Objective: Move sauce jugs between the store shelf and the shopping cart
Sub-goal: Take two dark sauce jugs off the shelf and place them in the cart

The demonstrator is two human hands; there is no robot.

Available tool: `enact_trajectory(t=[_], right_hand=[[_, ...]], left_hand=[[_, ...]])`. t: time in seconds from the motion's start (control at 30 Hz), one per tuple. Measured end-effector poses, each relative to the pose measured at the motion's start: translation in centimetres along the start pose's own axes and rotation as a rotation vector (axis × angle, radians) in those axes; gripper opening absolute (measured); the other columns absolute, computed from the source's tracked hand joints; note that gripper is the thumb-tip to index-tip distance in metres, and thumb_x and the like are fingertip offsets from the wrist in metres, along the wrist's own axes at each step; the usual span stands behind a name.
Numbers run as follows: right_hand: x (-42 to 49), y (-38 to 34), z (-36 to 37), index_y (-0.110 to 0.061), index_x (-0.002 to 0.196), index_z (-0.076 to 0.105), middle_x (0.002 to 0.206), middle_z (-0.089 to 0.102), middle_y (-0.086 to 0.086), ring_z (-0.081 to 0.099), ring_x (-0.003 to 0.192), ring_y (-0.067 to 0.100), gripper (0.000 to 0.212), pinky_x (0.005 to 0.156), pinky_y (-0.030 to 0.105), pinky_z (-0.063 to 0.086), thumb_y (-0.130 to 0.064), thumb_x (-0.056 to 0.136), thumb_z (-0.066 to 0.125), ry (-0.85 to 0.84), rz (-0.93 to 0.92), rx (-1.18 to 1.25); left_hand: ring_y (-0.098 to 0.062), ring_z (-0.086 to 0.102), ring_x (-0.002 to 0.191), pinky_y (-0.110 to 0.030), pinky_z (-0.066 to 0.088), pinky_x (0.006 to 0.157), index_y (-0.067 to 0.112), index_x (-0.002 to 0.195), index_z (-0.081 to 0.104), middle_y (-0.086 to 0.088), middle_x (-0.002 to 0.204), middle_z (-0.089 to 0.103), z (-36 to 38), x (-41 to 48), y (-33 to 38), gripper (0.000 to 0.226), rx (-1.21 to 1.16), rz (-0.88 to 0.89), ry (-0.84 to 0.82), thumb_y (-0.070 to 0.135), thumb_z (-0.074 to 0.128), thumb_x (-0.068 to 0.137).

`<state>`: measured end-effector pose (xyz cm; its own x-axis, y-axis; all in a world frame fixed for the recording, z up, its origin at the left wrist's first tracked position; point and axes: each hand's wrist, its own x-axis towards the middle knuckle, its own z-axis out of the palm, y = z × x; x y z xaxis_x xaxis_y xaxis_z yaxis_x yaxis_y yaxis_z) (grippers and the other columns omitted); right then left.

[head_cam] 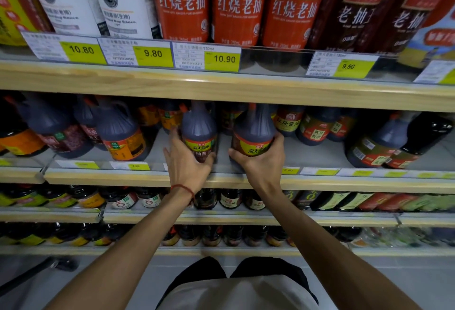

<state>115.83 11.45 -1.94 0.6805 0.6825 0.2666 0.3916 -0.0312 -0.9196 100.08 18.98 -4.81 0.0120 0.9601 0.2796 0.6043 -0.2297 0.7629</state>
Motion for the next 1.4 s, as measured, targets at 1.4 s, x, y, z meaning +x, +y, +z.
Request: enact_trajectory(t=[1.4], right_hand=[[2.4, 4.8, -0.1, -0.016, 0.153, 0.042, 0.138, 0.057, 0.007, 0.058, 0.126, 0.028, 0.088, 0.099, 0.05, 0.054, -0.025, 0.079, 0.087, -0.339, -0.155, -0.132]], left_hand=[[-0.014, 0.057, 0.13, -0.038, 0.049, 0.108, 0.024, 0.156, 0.039, -0.003, 0.134, 0.067, 3.4, -1.4, 4.2, 0.07, -0.218, 0.125, -0.229, 0.042, 0.064, 0.093]])
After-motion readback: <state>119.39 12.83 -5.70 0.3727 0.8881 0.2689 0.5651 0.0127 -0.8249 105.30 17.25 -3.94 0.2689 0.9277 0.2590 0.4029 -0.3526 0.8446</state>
